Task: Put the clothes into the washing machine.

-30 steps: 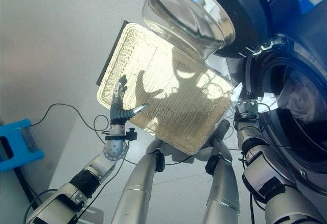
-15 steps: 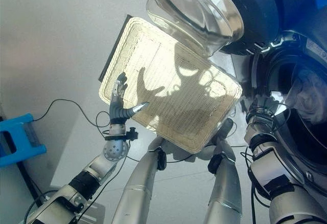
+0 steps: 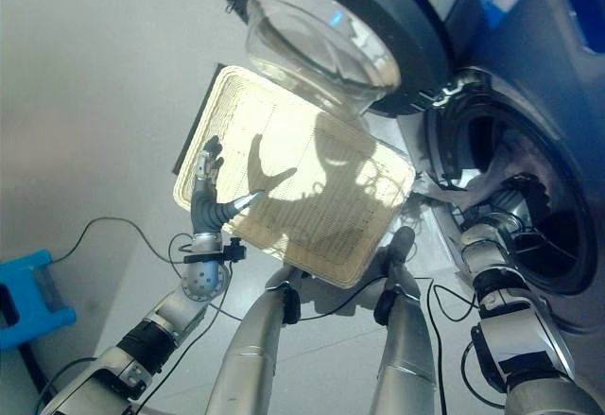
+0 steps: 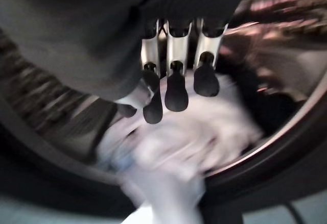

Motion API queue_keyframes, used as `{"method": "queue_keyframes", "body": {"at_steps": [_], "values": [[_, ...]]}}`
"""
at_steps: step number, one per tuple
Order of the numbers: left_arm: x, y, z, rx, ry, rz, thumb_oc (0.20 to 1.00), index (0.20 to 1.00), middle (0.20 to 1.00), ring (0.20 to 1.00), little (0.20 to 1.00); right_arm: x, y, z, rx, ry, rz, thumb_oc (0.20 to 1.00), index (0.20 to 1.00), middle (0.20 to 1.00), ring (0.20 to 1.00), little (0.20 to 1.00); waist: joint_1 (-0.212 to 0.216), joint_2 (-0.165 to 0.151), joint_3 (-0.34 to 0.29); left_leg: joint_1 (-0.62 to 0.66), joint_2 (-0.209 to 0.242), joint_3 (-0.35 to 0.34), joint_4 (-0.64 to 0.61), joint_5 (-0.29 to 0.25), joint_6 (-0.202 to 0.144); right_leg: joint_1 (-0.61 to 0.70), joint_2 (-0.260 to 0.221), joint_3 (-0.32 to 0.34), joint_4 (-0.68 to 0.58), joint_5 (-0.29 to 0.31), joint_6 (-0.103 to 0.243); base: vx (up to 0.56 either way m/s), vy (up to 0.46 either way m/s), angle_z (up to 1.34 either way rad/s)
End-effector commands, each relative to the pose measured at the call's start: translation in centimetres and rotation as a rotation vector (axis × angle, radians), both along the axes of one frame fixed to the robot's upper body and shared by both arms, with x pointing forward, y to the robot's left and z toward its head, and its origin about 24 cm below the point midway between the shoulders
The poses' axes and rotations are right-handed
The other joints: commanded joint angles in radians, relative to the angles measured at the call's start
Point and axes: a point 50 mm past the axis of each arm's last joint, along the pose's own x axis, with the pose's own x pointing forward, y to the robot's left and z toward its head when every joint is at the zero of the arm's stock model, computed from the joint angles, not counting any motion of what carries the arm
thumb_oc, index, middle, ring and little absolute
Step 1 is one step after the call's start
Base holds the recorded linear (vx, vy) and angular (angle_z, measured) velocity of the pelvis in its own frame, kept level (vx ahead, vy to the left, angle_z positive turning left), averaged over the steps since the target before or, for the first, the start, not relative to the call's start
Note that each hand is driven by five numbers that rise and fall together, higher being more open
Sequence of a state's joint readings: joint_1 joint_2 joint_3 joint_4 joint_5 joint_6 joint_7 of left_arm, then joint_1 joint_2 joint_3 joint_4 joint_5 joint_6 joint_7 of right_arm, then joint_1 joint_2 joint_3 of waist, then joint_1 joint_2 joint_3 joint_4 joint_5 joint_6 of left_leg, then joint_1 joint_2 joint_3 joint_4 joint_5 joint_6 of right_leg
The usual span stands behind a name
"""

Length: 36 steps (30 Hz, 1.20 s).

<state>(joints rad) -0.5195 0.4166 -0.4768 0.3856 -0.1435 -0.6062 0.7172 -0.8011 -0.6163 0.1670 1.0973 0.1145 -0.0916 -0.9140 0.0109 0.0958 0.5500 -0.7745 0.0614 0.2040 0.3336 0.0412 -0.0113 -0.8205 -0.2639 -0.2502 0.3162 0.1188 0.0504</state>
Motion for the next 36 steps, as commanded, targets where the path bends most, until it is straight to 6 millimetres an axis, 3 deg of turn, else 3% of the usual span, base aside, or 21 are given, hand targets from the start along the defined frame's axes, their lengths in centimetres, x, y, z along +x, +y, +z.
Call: {"method": "queue_keyframes", "body": {"at_steps": [1,5,7,13,14,15,18,20,23,24,30,36], "values": [[-0.7,0.3,0.7,-0.087,-0.052,-0.011,1.0,1.0,1.0,1.0,1.0,-1.4,-2.2,1.4,0.08,-0.191,-0.061,0.2,0.2,0.2,0.2,0.2,0.008,0.027,-0.03,0.059,0.001,0.068,-0.017,-0.081,-0.046,0.006,0.015,-0.052,0.108,-0.082,0.095,0.01,-0.002,-0.24],[-0.5,0.7,0.7,-0.087,-0.04,-0.004,1.0,1.0,1.0,1.0,1.0,-1.8,-2.5,1.1,0.216,-0.285,-0.08,0.2,0.2,0.2,0.2,0.2,0.004,0.015,-0.03,0.08,0.003,0.071,-0.014,-0.089,-0.043,0.032,0.02,-0.053,0.107,-0.09,0.092,0.02,-0.007,-0.19],[-0.4,0.9,0.7,-0.079,-0.027,-0.004,1.0,1.0,1.0,1.0,1.0,-2.1,-2.9,0.5,0.414,-0.394,-0.088,0.2,0.2,0.2,0.2,0.2,0.004,0.008,-0.03,0.095,0.005,0.07,-0.01,-0.096,-0.044,0.05,0.024,-0.053,0.108,-0.098,0.089,0.04,-0.02,-0.04],[-0.3,0.9,0.6,-0.076,-0.023,-0.007,1.0,1.0,1.0,1.0,1.0,-2.2,-3.2,0.2,0.518,-0.454,-0.089,0.2,0.2,0.2,0.2,0.2,0.006,0.007,-0.03,0.099,0.004,0.069,-0.009,-0.098,-0.044,0.056,0.024,-0.054,0.108,-0.1,0.088,0.01,-0.013,-0.02],[-0.1,0.9,0.5,-0.07,-0.01,-0.017,1.0,1.0,1.0,1.0,1.0,-2.4,-3.7,-1.7,0.918,-0.719,-0.055,0.2,0.2,0.2,0.2,0.2,0.01,0.005,-0.03,0.109,0.001,0.064,-0.005,-0.103,-0.045,0.072,0.024,-0.06,0.108,-0.106,0.084,0.08,-0.08,0.0],[0.2,0.4,0.6,-0.059,0.005,-0.033,1.0,1.0,1.0,1.0,1.0,-1.8,-3.0,-2.7,1.172,-0.937,-0.02,0.2,0.2,0.2,0.2,0.2,0.017,0.007,-0.03,0.111,-0.005,0.057,0.005,-0.109,-0.046,0.081,0.021,-0.065,0.115,-0.112,0.079,0.08,-0.099,0.0],[0.5,-0.1,0.8,-0.051,0.013,-0.045,1.0,1.0,1.0,1.0,1.0,-1.1,-2.4,-2.0,1.223,-1.034,0.021,0.2,0.2,0.2,0.2,0.2,0.019,0.007,-0.03,0.112,-0.01,0.053,0.011,-0.111,-0.048,0.087,0.018,-0.068,0.113,-0.11,0.077,0.03,-0.051,-0.05],[0.6,-0.4,1.0,-0.048,0.016,-0.05,1.0,1.0,1.0,1.0,1.0,-0.5,-1.9,-0.6,1.134,-1.008,0.1,0.2,0.2,0.2,0.2,0.2,0.02,0.008,-0.03,0.112,-0.013,0.047,0.014,-0.112,-0.048,0.091,0.019,-0.069,0.114,-0.11,0.075,0.0,0.0,0.0],[0.7,-0.4,1.2,-0.052,0.021,-0.044,1.0,1.0,1.0,1.0,1.0,1.0,-0.2,1.7,0.889,-0.757,0.236,0.2,0.2,0.2,0.2,0.2,0.02,0.006,-0.03,0.105,-0.015,0.041,0.023,-0.113,-0.049,0.089,0.021,-0.069,0.119,-0.113,0.072,0.0,0.0,0.0],[0.8,-0.3,1.4,-0.052,0.018,-0.04,1.0,1.0,1.0,1.0,1.0,2.0,1.1,2.7,0.696,-0.54,0.314,1.0,1.0,1.0,1.0,1.0,0.017,0.003,-0.03,0.096,-0.014,0.044,0.024,-0.107,-0.05,0.082,0.023,-0.069,0.117,-0.111,0.068,0.0,0.0,0.0],[0.6,0.9,0.8,-0.041,0.019,-0.035,1.0,1.0,1.0,1.0,1.0,2.3,1.8,2.0,0.263,-0.089,0.427,1.0,1.0,1.0,1.0,1.0,0.018,-0.006,-0.03,0.086,-0.002,0.054,0.018,-0.092,-0.049,0.07,0.027,-0.075,0.115,-0.108,0.065,0.0,-0.011,-0.01],[0.2,1.0,0.4,-0.022,0.007,-0.05,1.0,1.0,1.0,1.0,1.0,2.0,0.9,1.0,-0.19,0.284,0.357,1.0,1.0,1.0,1.0,1.0,0.03,-0.003,-0.03,0.065,0.003,0.052,0.02,-0.084,-0.049,0.055,0.022,-0.086,0.11,-0.101,0.069,-0.01,-0.044,0.03]]}}
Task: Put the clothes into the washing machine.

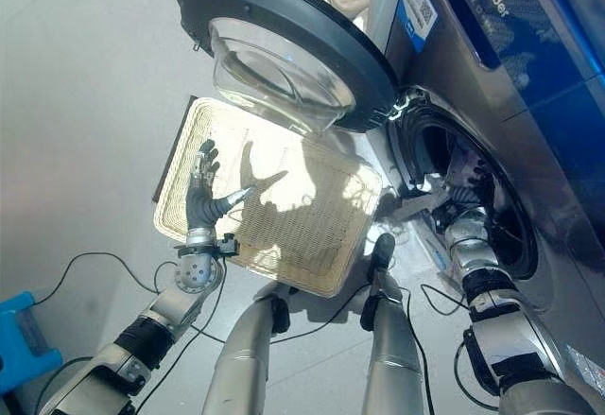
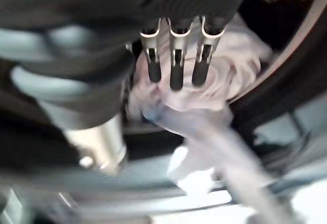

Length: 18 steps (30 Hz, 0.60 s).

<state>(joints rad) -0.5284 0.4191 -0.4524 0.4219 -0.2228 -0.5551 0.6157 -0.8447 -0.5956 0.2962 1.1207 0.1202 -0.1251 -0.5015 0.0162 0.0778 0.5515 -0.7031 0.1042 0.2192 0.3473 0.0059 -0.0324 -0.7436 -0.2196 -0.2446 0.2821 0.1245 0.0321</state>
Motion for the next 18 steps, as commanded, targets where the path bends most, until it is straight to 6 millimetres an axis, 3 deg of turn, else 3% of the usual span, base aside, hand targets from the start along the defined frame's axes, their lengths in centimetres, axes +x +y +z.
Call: {"method": "queue_keyframes", "body": {"at_steps": [1,3,4,6,7,8,9,10,12,13,18], "values": [[-0.8,0.0,0.9,-0.023,-0.094,-0.038,1.0,1.0,1.0,1.0,1.0,-0.8,-2.6,1.7,-0.439,0.102,-0.087,1.0,1.0,1.0,1.0,1.0,0.029,0.017,-0.031,-0.014,-0.039,0.035,0.007,-0.047,-0.027,-0.027,-0.025,-0.095,0.143,-0.104,0.089,-0.02,-0.055,0.07],[-1.0,-0.1,0.7,-0.017,-0.099,-0.047,1.0,1.0,1.0,1.0,1.0,-1.0,-3.2,1.9,-0.641,0.182,-0.123,1.0,1.0,1.0,1.0,1.0,0.035,0.019,-0.031,-0.02,-0.04,0.033,0.005,-0.043,-0.025,-0.03,-0.027,-0.1,0.138,-0.1,0.091,0.0,-0.066,0.09],[-1.3,-0.2,0.2,-0.008,-0.09,-0.057,1.0,1.0,1.0,1.0,1.0,-1.5,-3.7,1.3,-0.84,0.282,-0.123,1.0,1.0,1.0,1.0,1.0,0.042,0.021,-0.031,-0.001,-0.039,0.025,0.009,-0.066,-0.034,-0.011,-0.028,-0.095,0.145,-0.12,0.108,-0.02,-0.055,0.09],[-1.2,-0.2,0.6,-0.003,-0.108,-0.061,1.0,1.0,1.0,1.0,1.0,-1.5,-4.0,1.6,-0.939,0.326,-0.134,1.0,1.0,1.0,1.0,1.0,0.042,0.021,-0.031,-0.03,-0.04,0.028,0.0,-0.039,-0.025,-0.035,-0.031,-0.107,0.13,-0.095,0.097,-0.01,-0.042,0.07],[-1.4,-0.3,0.1,-0.001,-0.093,-0.065,1.0,1.0,1.0,1.0,1.0,-1.8,-4.2,1.0,-0.965,0.355,-0.13,1.0,1.0,1.0,1.0,1.0,0.045,0.022,-0.031,-0.005,-0.038,0.021,0.005,-0.063,-0.034,-0.014,-0.031,-0.098,0.141,-0.116,0.111,-0.01,-0.052,0.06],[-1.3,-0.4,0.6,0.007,-0.114,-0.069,1.0,1.0,1.0,1.0,1.0,-1.8,-4.6,1.6,-1.052,0.383,-0.149,1.0,1.0,1.0,1.0,1.0,0.045,0.02,-0.031,-0.032,-0.039,0.025,-0.006,-0.036,-0.026,-0.036,-0.034,-0.109,0.124,-0.092,0.101,0.04,-0.045,0.05],[-1.5,-0.5,0.2,0.008,-0.1,-0.072,1.0,1.0,1.0,1.0,1.0,-2.1,-4.7,1.0,-1.084,0.414,-0.143,1.0,1.0,1.0,1.0,1.0,0.048,0.022,-0.031,-0.007,-0.038,0.019,-0.001,-0.06,-0.035,-0.014,-0.033,-0.101,0.135,-0.114,0.115,-0.07,-0.052,0.05],[-1.4,-0.5,0.7,0.011,-0.118,-0.072,1.0,1.0,1.0,1.0,1.0,-2.0,-4.9,1.6,-1.14,0.431,-0.15,1.0,1.0,1.0,1.0,1.0,0.048,0.021,-0.031,-0.037,-0.039,0.023,-0.007,-0.034,-0.026,-0.037,-0.035,-0.111,0.119,-0.09,0.103,0.04,-0.037,0.03],[-1.7,-0.6,0.2,0.015,-0.104,-0.076,1.0,1.0,1.0,1.0,1.0,-2.3,-5.1,0.9,-1.236,0.496,-0.141,1.0,1.0,1.0,1.0,1.0,0.053,0.022,-0.031,-0.018,-0.035,0.016,-0.004,-0.055,-0.04,-0.021,-0.037,-0.101,0.127,-0.108,0.121,-0.02,-0.043,0.03],[-1.5,-0.6,0.7,0.016,-0.12,-0.074,1.0,1.0,1.0,1.0,1.0,-2.1,-5.0,1.5,-1.238,0.484,-0.15,1.0,1.0,1.0,1.0,1.0,0.051,0.02,-0.031,-0.045,-0.037,0.021,-0.01,-0.03,-0.031,-0.043,-0.038,-0.111,0.113,-0.085,0.108,-0.07,-0.041,0.09],[-1.6,-0.8,0.9,0.02,-0.133,-0.07,1.0,1.0,1.0,1.0,1.0,-1.8,-4.6,2.0,-1.344,0.473,-0.133,1.0,1.0,1.0,1.0,1.0,0.047,0.022,-0.031,-0.063,-0.037,0.02,-0.014,-0.025,-0.036,-0.066,-0.041,-0.105,0.111,-0.078,0.11,-0.02,-0.012,0.04]]}}
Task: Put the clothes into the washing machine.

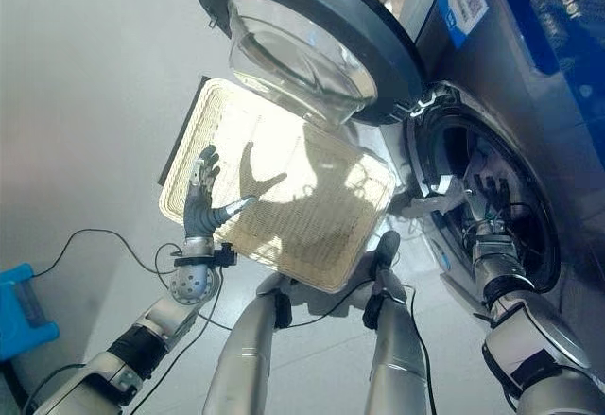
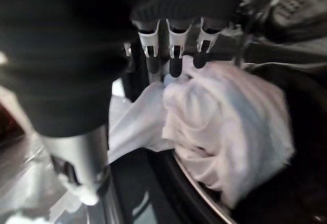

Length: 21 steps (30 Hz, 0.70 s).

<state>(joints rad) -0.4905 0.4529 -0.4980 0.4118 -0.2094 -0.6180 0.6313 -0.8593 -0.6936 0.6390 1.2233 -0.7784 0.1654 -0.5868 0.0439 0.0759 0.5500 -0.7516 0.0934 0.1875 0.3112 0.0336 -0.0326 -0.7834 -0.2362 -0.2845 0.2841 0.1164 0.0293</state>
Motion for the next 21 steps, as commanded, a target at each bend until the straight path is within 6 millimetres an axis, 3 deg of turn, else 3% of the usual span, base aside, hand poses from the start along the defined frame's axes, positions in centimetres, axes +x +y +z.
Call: {"method": "queue_keyframes", "body": {"at_steps": [1,11,21], "values": [[-0.6,-1.0,1.8,-0.012,-0.115,-0.042,1.0,1.0,1.0,1.0,1.0,-0.5,-2.5,3.0,-0.147,-0.051,-0.058,1.0,1.0,1.0,1.0,1.0,0.019,0.025,-0.03,-0.017,-0.027,0.05,0.022,-0.052,-0.036,-0.029,-0.024,-0.064,0.108,-0.069,0.113,0.0,0.0,0.0],[-0.6,-1.2,2.8,-0.032,-0.153,-0.031,1.0,1.0,1.0,1.0,1.0,0.8,-1.0,4.9,-0.206,-0.057,0.014,1.0,1.0,1.0,1.0,1.0,0.017,0.047,-0.03,-0.062,-0.036,0.045,0.007,-0.035,-0.044,-0.082,-0.027,-0.052,0.1,-0.053,0.116,0.0,0.0,0.0],[-0.9,-1.6,4.1,-0.065,-0.226,-0.047,1.0,1.0,1.0,1.0,1.0,1.8,-0.5,5.5,-0.264,0.121,-0.025,1.0,1.0,1.0,1.0,1.0,0.027,0.086,-0.03,-0.144,-0.055,0.047,0.004,-0.018,-0.049,-0.179,-0.04,-0.038,0.104,-0.028,0.123,0.0,0.001,0.03]]}}
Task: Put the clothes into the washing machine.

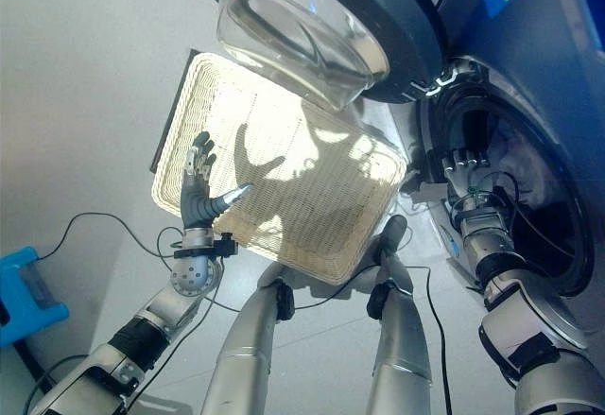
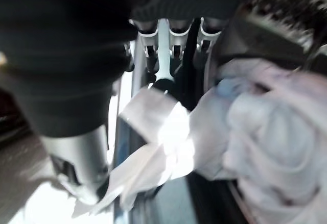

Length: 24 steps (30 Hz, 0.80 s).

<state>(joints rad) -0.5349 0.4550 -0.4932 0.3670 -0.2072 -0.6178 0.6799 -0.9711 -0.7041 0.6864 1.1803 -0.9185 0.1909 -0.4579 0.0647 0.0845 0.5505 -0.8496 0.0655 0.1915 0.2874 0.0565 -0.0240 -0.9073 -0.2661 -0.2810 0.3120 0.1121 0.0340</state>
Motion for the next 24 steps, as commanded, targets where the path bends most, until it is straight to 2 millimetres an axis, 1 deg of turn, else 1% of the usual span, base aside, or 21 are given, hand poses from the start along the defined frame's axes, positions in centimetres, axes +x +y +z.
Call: {"method": "queue_keyframes", "body": {"at_steps": [1,3,7,11,14,18,19,20,24], "values": [[-1.1,-1.1,2.0,-0.02,-0.143,-0.049,1.0,1.0,1.0,1.0,1.0,-0.5,-2.3,1.7,-0.134,0.081,-0.075,1.0,1.0,1.0,1.0,1.0,0.006,0.078,-0.03,-0.047,-0.027,0.043,0.028,-0.041,-0.058,-0.057,-0.01,-0.041,0.076,-0.023,0.119,0.0,-0.002,0.04],[-1.2,-1.1,2.1,-0.024,-0.149,-0.052,1.0,1.0,1.0,1.0,1.0,-0.6,-2.7,1.3,-0.109,0.141,-0.12,1.0,1.0,1.0,1.0,1.0,0.007,0.083,-0.03,-0.062,-0.03,0.042,0.029,-0.038,-0.062,-0.074,-0.013,-0.038,0.078,-0.019,0.12,0.0,0.002,0.04],[-1.3,-1.3,2.3,-0.026,-0.159,-0.056,1.0,1.0,1.0,1.0,1.0,-0.9,-3.4,0.7,-0.074,0.196,-0.191,1.0,1.0,1.0,1.0,1.0,0.01,0.092,-0.03,-0.078,-0.031,0.039,0.028,-0.034,-0.065,-0.093,-0.017,-0.032,0.079,-0.014,0.122,0.0,0.0,0.0],[-1.5,-1.4,2.3,-0.029,-0.169,-0.059,1.0,1.0,1.0,1.0,1.0,-1.2,-4.0,0.5,-0.062,0.229,-0.237,1.0,1.0,1.0,1.0,1.0,0.012,0.1,-0.03,-0.091,-0.03,0.043,0.032,-0.034,-0.066,-0.109,-0.024,-0.032,0.084,-0.011,0.124,0.0,0.0,0.0],[-1.6,-1.4,2.4,-0.03,-0.176,-0.062,1.0,1.0,1.0,1.0,1.0,-1.3,-4.4,0.7,-0.072,0.256,-0.282,1.0,1.0,1.0,1.0,1.0,0.013,0.104,-0.03,-0.1,-0.031,0.045,0.037,-0.035,-0.068,-0.122,-0.028,-0.03,0.084,-0.006,0.125,0.0,0.0,0.0],[-1.7,-1.4,2.4,-0.032,-0.179,-0.063,1.0,1.0,1.0,1.0,1.0,-1.6,-4.9,0.3,-0.085,0.314,-0.331,1.0,1.0,1.0,1.0,1.0,0.012,0.107,-0.03,-0.104,-0.031,0.046,0.038,-0.036,-0.069,-0.129,-0.029,-0.026,0.086,-0.005,0.124,0.0,0.0,0.0],[-1.7,-1.4,2.5,-0.033,-0.179,-0.061,1.0,1.0,1.0,1.0,1.0,-1.7,-5.1,0.2,-0.084,0.332,-0.35,0.868,0.868,0.868,0.868,0.868,0.012,0.108,-0.03,-0.105,-0.032,0.045,0.038,-0.037,-0.07,-0.131,-0.029,-0.025,0.087,-0.007,0.124,0.0,0.0,0.0],[-1.7,-1.4,2.5,-0.037,-0.179,-0.06,1.0,1.0,1.0,1.0,1.0,-1.9,-5.2,-0.1,-0.07,0.349,-0.366,0.2,0.2,0.2,0.2,0.2,0.013,0.109,-0.03,-0.106,-0.032,0.046,0.038,-0.037,-0.069,-0.133,-0.03,-0.026,0.09,-0.007,0.124,0.0,0.0,0.0],[-1.8,-1.4,2.6,-0.039,-0.18,-0.064,1.0,1.0,1.0,1.0,1.0,-2.1,-5.5,-0.2,-0.043,0.332,-0.373,0.2,0.2,0.2,0.2,0.2,0.013,0.109,-0.03,-0.101,-0.028,0.047,0.036,-0.036,-0.07,-0.13,-0.031,-0.027,0.091,-0.008,0.123,0.0,0.0,0.0]]}}
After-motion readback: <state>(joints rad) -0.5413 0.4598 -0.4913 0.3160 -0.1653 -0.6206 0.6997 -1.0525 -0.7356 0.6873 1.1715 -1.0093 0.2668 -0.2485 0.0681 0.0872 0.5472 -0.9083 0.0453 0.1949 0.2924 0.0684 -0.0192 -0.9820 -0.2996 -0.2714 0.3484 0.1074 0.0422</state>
